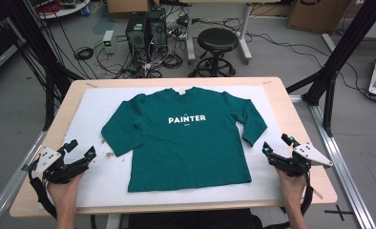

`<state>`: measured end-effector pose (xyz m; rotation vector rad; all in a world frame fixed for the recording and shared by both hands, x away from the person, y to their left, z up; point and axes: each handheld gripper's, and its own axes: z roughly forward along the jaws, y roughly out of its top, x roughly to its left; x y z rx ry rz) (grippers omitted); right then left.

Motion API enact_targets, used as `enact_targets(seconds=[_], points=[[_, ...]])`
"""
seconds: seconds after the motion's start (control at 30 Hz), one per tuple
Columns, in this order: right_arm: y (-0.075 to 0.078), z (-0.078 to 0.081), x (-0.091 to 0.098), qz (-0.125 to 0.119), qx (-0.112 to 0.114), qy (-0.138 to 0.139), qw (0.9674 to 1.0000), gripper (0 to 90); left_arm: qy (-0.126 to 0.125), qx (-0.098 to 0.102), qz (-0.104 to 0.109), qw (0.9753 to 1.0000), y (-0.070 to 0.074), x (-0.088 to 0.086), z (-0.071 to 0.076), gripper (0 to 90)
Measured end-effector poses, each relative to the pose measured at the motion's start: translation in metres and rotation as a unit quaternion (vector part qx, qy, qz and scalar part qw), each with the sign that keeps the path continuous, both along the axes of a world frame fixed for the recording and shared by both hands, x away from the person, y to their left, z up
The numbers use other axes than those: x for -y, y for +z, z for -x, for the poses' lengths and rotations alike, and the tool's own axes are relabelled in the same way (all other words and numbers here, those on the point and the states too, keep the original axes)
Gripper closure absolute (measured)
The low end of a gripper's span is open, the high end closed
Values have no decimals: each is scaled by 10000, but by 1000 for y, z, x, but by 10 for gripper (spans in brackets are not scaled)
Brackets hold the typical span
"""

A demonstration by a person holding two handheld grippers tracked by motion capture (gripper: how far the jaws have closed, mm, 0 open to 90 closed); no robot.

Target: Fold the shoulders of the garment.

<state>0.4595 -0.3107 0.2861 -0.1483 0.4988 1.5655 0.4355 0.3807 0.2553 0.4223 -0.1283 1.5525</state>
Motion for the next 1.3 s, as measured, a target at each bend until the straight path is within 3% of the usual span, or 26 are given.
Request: enact_targets(seconds=[0.47, 0.57, 0.77, 0.93, 0.97, 1.0, 1.13, 1.17, 1.2, 1.23, 1.27, 1.3], points=[[0, 0, -1, -40, -5, -28, 10000, 187, 292, -85, 225, 9993, 1, 7, 1, 251], [1, 0, -1, -38, -15, -44, 10000, 187, 433, -293, 89, 9986, 4, 14, 3, 251], [1, 0, -1, -48, -35, -42, 10000, 187, 658, -325, -14, 9973, 9, 29, 12, 257], [1, 0, -1, -63, -42, -60, 10000, 187, 638, -383, -141, 9971, 12, 36, 17, 277], [1, 1, -2, -82, -60, -62, 9999, 187, 643, -486, -300, 9963, 14, 40, 19, 301], [1, 1, -2, -100, -54, -78, 9999, 187, 643, -486, -300, 9963, 14, 40, 19, 361], [2, 1, -2, -117, -70, -111, 9998, 187, 781, -776, -766, 9910, 25, 54, 31, 427], [2, 1, -2, -115, -69, -109, 9998, 187, 843, -866, -899, 9886, 29, 58, 33, 446], [1, 1, -2, -115, -74, -97, 9999, 187, 843, -866, -899, 9886, 29, 58, 33, 457], [1, 1, -2, -126, -70, -95, 9999, 187, 954, -995, -1072, 9846, 36, 63, 35, 471], [1, 1, -2, -126, -70, -95, 9999, 187, 954, -995, -1072, 9846, 36, 63, 35, 478], [1, 1, -2, -125, -62, -110, 9998, 187, 1087, -1139, -1169, 9806, 43, 69, 32, 489]])
